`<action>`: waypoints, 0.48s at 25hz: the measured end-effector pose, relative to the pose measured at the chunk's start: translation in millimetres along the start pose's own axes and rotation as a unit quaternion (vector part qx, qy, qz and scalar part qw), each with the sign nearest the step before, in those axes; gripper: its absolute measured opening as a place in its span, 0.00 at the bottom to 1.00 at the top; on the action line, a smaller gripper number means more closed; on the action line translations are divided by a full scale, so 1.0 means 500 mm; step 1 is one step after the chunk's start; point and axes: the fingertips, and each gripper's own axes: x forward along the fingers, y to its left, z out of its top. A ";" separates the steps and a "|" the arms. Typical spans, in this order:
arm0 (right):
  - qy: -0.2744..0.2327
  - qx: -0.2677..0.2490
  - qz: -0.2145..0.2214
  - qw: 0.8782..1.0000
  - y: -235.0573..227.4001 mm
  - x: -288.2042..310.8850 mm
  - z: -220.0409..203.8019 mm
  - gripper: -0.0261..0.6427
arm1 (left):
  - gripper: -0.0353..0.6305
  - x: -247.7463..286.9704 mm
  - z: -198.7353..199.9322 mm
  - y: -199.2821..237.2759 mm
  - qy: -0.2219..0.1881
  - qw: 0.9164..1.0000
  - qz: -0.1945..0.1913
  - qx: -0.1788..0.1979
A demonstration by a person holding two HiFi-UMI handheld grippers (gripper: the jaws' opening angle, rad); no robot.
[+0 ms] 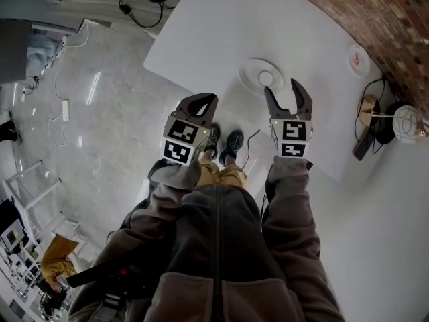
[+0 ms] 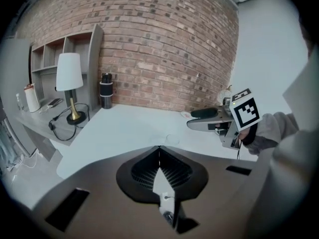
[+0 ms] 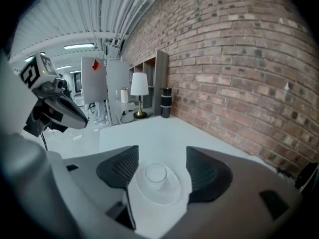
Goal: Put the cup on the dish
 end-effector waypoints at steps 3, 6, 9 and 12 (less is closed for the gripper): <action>-0.053 -0.001 -0.026 0.998 -0.024 -0.087 0.103 0.48 | 0.06 -0.026 0.096 -0.023 -0.047 0.999 -0.004 0.019; -0.083 -0.009 -0.046 0.995 -0.028 -0.186 0.189 0.36 | 0.06 -0.071 0.183 -0.065 -0.088 0.996 -0.015 0.029; -0.114 -0.022 -0.073 0.991 -0.036 -0.283 0.276 0.22 | 0.06 -0.116 0.272 -0.110 -0.129 0.990 -0.029 0.046; -0.146 -0.033 -0.093 0.984 -0.046 -0.354 0.356 0.11 | 0.06 -0.158 0.347 -0.140 -0.162 0.984 -0.033 0.060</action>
